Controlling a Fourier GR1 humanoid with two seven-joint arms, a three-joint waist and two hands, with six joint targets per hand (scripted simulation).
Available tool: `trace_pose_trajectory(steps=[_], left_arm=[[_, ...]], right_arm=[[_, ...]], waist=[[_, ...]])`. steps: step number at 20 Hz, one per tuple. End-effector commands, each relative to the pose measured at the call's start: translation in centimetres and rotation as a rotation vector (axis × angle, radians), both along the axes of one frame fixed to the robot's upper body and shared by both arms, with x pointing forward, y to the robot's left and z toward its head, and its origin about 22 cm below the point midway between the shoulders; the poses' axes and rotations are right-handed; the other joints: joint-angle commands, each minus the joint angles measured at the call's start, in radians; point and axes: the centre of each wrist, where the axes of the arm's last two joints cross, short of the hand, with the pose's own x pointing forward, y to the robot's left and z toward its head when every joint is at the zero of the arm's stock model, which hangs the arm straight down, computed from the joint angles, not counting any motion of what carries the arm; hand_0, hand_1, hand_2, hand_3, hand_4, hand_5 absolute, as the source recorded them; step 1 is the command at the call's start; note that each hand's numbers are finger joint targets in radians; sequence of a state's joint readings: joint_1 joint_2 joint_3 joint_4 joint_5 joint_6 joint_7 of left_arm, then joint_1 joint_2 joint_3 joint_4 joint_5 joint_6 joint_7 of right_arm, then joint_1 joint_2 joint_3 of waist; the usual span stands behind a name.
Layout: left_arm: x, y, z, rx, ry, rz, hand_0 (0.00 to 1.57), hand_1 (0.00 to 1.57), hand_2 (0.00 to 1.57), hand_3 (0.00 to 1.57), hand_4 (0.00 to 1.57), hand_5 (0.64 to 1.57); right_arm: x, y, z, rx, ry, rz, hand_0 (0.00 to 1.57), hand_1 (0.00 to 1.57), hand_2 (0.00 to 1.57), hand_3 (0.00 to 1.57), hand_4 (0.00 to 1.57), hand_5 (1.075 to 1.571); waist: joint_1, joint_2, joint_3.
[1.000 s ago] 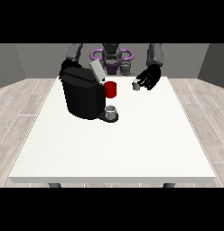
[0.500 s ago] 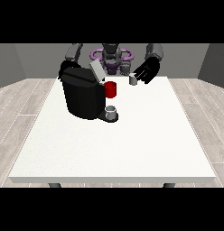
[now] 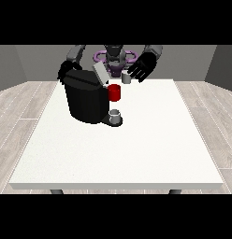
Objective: Insert the coffee pod into the coffee machine and close the lid
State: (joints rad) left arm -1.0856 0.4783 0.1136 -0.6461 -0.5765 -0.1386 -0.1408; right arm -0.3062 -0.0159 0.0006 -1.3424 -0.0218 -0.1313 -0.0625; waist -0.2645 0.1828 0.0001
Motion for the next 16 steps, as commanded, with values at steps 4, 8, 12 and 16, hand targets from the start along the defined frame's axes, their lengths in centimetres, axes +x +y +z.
trace_pose_trajectory(steps=[4, 8, 12, 16], left_arm=[[0.4, -1.3, 2.2, 0.005, -0.045, -0.023, 1.28, 1.28, 1.33, 1.27, 0.52, 1.571], [0.4, -1.5, 1.6, 0.02, -0.037, -0.004, 1.26, 1.26, 1.3, 1.24, 0.49, 1.571], [0.5, -1.3, 1.9, 0.013, -0.047, -0.011, 1.31, 1.31, 1.33, 1.24, 0.49, 1.571], [0.5, -0.5, 2.8, 0.013, -0.043, -0.011, 1.3, 1.3, 1.33, 1.23, 0.5, 1.571]], right_arm=[[0.6, -0.7, 1.0, -0.025, -0.029, -0.038, 0.0, 0.0, 0.0, 0.0, 0.51, 1.571], [-0.3, -0.8, 0.1, -0.031, -0.021, -0.044, 0.0, 0.0, 0.0, 0.0, 0.54, 1.571], [0.1, -1.1, 0.9, -0.014, -0.056, -0.038, 0.0, 0.0, 0.0, 0.0, 0.46, 1.571], [-0.5, -1.3, 0.3, -0.035, -0.056, -0.03, 0.0, 0.0, 0.0, 0.0, 0.52, 1.571]], waist=[[-0.017, 0.042, 0.0], [-0.02, 0.037, 0.0002], [-0.029, 0.066, 0.0001], [-0.042, 0.081, 0.0]])
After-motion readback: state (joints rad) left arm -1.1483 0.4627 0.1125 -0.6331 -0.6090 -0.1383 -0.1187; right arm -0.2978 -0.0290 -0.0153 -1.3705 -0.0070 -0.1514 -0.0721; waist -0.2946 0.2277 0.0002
